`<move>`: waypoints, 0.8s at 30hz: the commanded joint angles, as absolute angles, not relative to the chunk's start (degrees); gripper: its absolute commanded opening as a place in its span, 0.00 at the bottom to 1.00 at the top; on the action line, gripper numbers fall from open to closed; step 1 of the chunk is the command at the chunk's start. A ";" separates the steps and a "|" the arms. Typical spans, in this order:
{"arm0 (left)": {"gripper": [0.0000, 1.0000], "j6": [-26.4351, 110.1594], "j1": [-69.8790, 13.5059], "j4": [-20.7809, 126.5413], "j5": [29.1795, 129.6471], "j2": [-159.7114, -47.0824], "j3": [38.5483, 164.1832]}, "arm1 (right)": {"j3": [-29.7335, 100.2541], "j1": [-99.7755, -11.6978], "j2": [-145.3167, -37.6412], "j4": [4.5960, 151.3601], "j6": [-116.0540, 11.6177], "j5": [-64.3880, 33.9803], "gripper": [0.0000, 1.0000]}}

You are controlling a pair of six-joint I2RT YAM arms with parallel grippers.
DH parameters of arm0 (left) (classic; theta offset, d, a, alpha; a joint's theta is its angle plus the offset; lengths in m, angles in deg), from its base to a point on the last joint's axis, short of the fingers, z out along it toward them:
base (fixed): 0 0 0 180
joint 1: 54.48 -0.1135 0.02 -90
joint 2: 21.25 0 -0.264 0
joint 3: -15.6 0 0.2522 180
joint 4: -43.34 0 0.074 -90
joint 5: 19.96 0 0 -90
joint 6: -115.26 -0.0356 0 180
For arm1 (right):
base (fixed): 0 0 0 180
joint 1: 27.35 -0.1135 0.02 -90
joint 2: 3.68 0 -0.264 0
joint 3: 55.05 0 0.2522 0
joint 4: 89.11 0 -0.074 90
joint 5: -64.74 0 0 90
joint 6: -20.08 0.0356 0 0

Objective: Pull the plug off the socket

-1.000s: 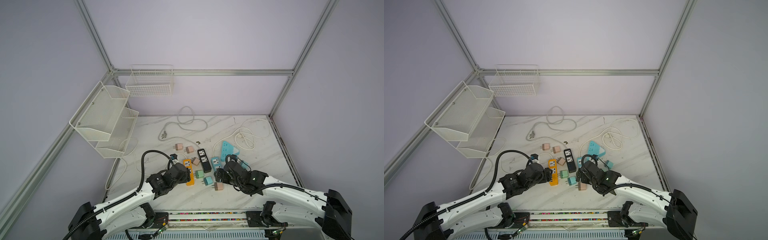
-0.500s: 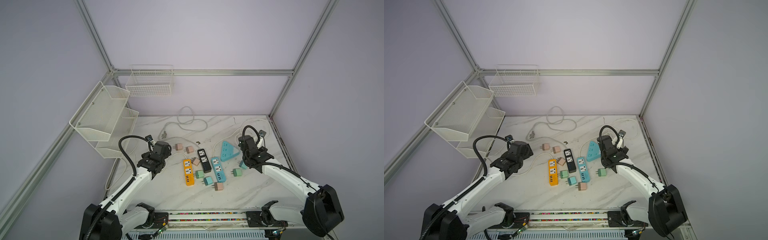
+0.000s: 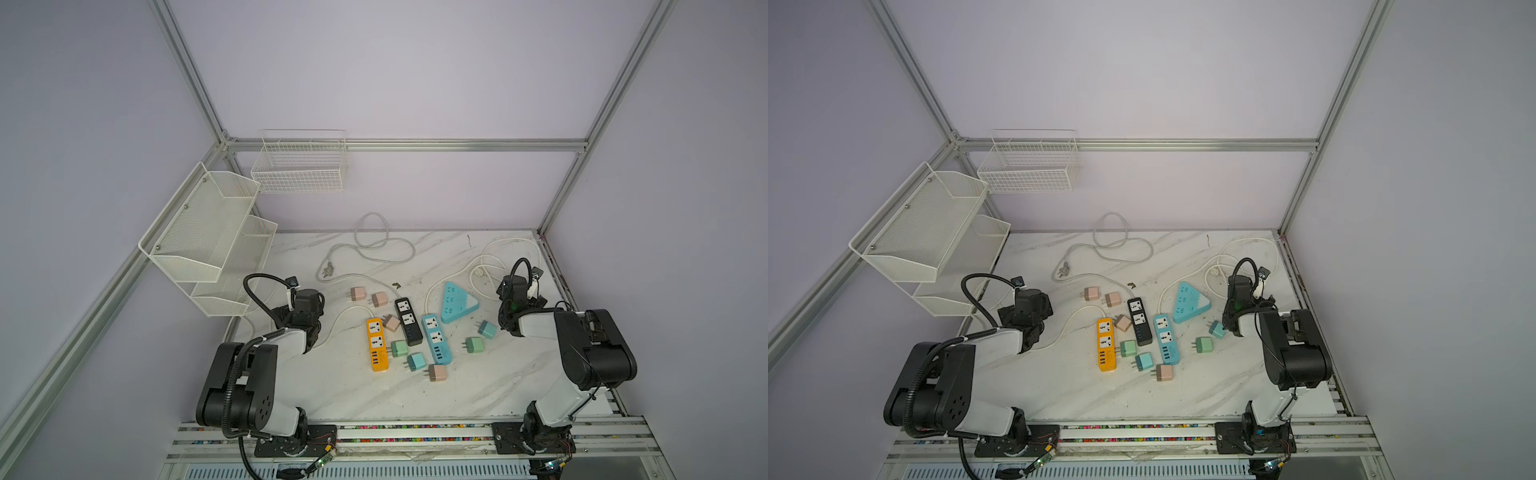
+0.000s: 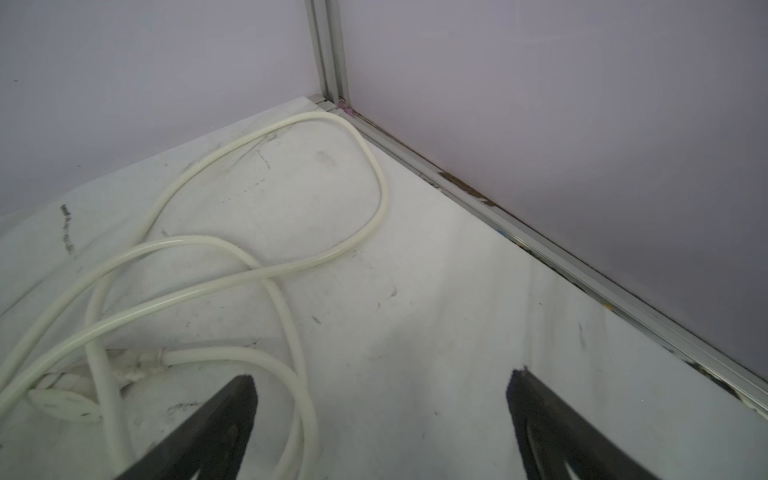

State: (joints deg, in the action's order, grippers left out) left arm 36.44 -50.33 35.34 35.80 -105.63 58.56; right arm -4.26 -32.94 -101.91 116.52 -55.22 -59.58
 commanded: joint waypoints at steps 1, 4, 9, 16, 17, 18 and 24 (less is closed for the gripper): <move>1.00 29.27 -51.36 14.18 42.28 -105.20 54.32 | -5.45 -32.89 -102.28 133.78 -63.78 -52.80 0.97; 1.00 27.01 -51.83 2.55 47.96 -110.73 51.15 | -10.17 -33.08 -102.80 143.29 -67.62 -47.89 0.97; 1.00 25.98 -51.85 -0.37 49.09 -111.95 50.05 | -15.38 -34.03 -106.65 158.04 -71.95 -42.98 0.97; 0.99 25.33 -51.84 -0.19 51.15 -111.95 50.11 | -15.63 -34.03 -106.15 157.26 -71.69 -42.63 0.97; 0.99 25.86 -52.09 0.38 50.71 -111.96 50.45 | -15.26 -34.08 -105.78 155.52 -71.49 -42.49 0.97; 1.00 26.65 -52.56 1.30 50.73 -111.83 50.66 | -15.22 -33.99 -105.55 155.26 -71.49 -42.49 0.97; 1.00 27.27 -53.03 1.98 51.04 -111.43 50.79 | -15.29 -34.03 -105.92 156.18 -71.55 -42.51 0.97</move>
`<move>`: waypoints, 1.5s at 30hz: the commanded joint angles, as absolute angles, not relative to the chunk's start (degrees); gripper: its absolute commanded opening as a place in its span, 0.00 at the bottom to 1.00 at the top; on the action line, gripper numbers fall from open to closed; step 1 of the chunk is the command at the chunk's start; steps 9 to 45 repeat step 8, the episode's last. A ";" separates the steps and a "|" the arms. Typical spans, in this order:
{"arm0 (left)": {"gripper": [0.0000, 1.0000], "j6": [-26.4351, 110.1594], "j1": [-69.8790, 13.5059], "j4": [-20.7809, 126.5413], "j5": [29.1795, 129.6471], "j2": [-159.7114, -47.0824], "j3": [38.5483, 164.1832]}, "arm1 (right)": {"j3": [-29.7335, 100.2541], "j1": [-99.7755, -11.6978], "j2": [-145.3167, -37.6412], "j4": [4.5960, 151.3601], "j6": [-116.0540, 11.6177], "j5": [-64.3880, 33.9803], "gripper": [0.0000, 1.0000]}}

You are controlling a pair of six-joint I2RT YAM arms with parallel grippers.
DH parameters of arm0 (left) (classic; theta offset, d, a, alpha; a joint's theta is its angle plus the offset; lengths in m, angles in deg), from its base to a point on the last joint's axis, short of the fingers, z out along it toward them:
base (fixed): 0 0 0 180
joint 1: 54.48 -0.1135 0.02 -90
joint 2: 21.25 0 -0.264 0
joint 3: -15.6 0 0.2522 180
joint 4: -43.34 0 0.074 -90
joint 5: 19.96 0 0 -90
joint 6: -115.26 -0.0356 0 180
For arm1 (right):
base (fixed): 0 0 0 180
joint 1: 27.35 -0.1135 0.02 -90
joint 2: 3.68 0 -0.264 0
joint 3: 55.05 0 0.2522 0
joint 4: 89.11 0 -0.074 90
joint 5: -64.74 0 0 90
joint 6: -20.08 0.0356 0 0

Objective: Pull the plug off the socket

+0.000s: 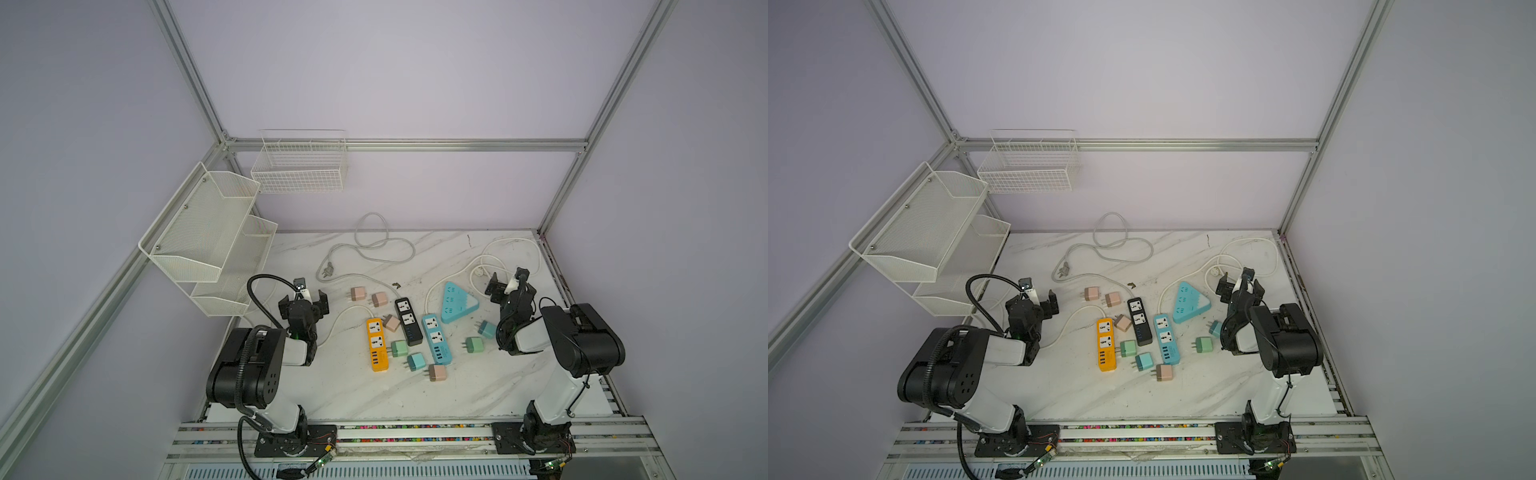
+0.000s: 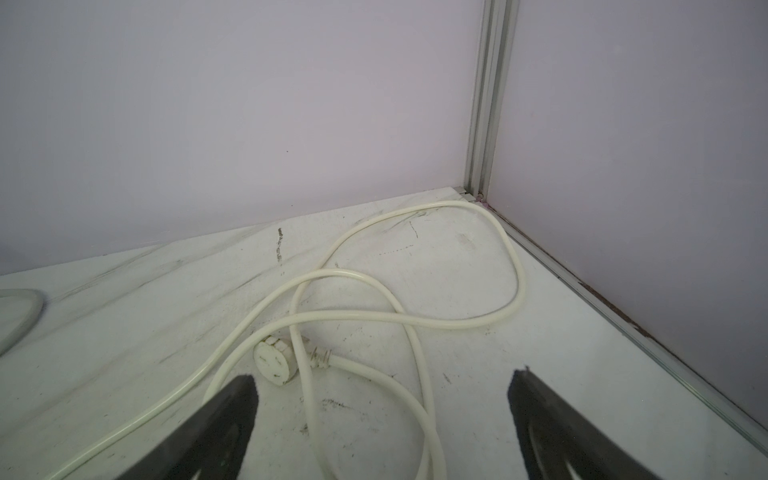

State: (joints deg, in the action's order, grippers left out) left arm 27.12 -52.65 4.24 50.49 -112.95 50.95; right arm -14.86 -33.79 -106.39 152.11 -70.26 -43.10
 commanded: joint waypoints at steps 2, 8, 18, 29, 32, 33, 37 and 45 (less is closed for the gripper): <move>1.00 27.31 -53.01 1.99 50.98 -111.44 50.77 | -14.69 -33.99 -106.11 154.91 -71.53 -42.33 0.97; 1.00 27.19 -53.05 1.94 51.04 -111.47 50.80 | -15.19 -33.99 -105.89 155.79 -71.65 -42.24 0.97; 1.00 27.19 -53.05 1.94 51.04 -111.47 50.80 | -15.19 -33.99 -105.89 155.79 -71.65 -42.24 0.97; 1.00 27.19 -53.05 1.94 51.04 -111.47 50.80 | -15.19 -33.99 -105.89 155.79 -71.65 -42.24 0.97; 1.00 27.19 -53.05 1.94 51.04 -111.47 50.80 | -15.19 -33.99 -105.89 155.79 -71.65 -42.24 0.97; 1.00 27.19 -53.05 1.94 51.04 -111.47 50.80 | -15.19 -33.99 -105.89 155.79 -71.65 -42.24 0.97; 1.00 27.19 -53.05 1.94 51.04 -111.47 50.80 | -15.19 -33.99 -105.89 155.79 -71.65 -42.24 0.97; 1.00 27.19 -53.05 1.94 51.04 -111.47 50.80 | -15.19 -33.99 -105.89 155.79 -71.65 -42.24 0.97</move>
